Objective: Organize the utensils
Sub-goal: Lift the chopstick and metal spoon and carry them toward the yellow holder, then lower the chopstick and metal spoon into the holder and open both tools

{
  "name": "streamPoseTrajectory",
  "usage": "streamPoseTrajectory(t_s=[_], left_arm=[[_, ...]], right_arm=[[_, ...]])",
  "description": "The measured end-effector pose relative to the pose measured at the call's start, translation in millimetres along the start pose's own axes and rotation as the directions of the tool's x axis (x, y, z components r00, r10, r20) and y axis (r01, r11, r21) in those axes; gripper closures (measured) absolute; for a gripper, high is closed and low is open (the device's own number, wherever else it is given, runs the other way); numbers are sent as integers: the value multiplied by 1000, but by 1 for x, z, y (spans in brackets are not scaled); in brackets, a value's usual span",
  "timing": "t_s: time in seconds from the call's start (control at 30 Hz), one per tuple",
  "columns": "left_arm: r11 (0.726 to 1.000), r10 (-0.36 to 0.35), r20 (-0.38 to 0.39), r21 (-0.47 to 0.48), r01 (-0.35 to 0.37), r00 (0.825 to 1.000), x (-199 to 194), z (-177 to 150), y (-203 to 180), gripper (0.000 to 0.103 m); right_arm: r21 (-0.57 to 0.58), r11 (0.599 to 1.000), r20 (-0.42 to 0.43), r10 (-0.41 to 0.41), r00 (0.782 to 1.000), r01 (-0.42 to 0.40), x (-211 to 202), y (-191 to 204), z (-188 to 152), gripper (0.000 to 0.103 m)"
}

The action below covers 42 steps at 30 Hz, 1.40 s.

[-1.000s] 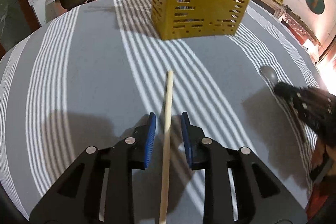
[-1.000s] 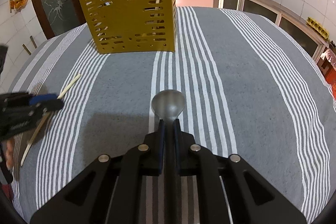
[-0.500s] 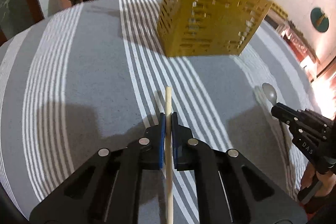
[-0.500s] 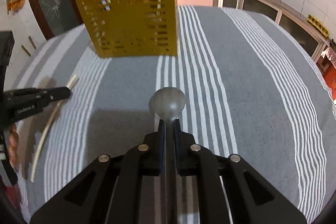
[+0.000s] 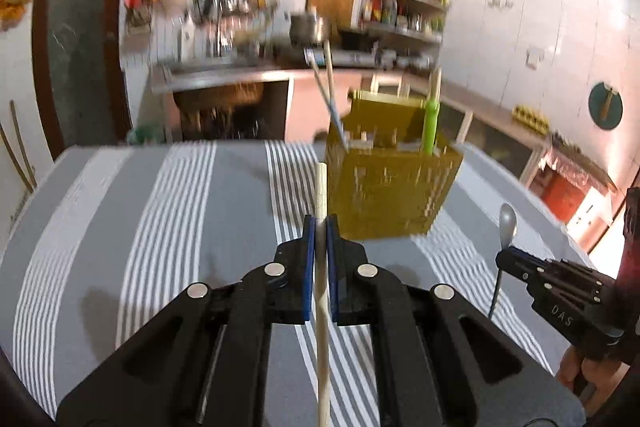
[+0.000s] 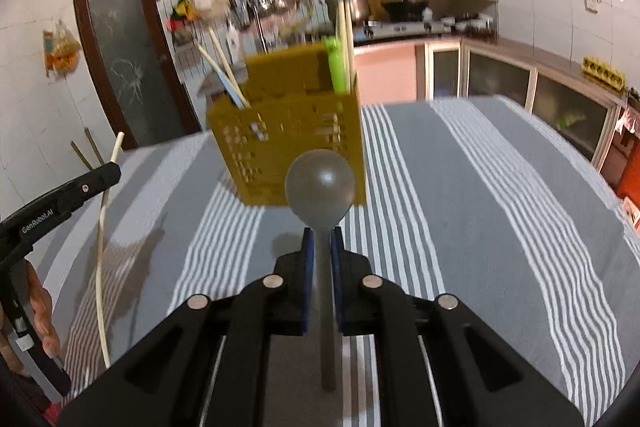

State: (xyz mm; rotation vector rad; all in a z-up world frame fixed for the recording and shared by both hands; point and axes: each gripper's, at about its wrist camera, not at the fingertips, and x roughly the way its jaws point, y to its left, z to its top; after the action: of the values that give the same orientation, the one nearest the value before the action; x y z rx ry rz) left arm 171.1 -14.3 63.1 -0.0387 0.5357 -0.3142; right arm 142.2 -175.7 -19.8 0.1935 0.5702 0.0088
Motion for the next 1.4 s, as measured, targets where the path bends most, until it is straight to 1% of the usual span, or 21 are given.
streamPoseTrajectory(t_s=[0.07,0.17,0.23,0.47,0.73,0.83,0.93,1.03,1.07,1.2,1.27,1.33,1.4], left_arm=[[1000,2,45,-1,-2,999,-8,3,-4,99],[1000,1,91,-8,-1,996,-14,4,-6,99],[1000,0,106,-13,1,994,-14,3,-6,99],[1000,-18,113,-10,19,993,-11,-5,-3,98],[1000,-29,152,14,28,988,-15,-8,-6,99],[999,-37,190,26,32,981,-20,6,-10,98],[998,-44,242,47,34,969,-27,33,-17,99],[997,-58,304,57,43,951,-30,66,-25,98],[997,-58,332,60,40,941,-29,81,-28,98],[998,-63,388,50,47,919,-16,123,-36,98],[998,-60,417,43,46,907,-6,141,-40,98],[999,-52,442,34,41,895,8,157,-42,98],[999,-48,457,27,40,888,20,168,-43,98]], right_arm=[[-7,1000,34,-4,999,4,-5,2,3,94],[-11,1000,56,-9,998,10,-6,2,6,95],[-9,1000,64,-9,998,10,-5,0,7,95],[-27,999,79,-15,997,18,-2,6,7,95],[-51,998,106,-18,994,23,-8,9,11,95],[-54,998,135,-18,991,26,-15,8,21,96],[-55,998,174,-17,985,27,-24,6,39,96],[-55,998,220,-7,975,20,-33,4,64,96],[-56,998,233,-2,972,16,-35,4,73,96],[-76,997,305,1,952,24,-42,7,112,96],[-84,996,326,2,945,27,-40,9,127,96],[-81,996,337,4,941,24,-34,9,141,96],[-75,997,341,14,940,12,-26,8,153,96]])
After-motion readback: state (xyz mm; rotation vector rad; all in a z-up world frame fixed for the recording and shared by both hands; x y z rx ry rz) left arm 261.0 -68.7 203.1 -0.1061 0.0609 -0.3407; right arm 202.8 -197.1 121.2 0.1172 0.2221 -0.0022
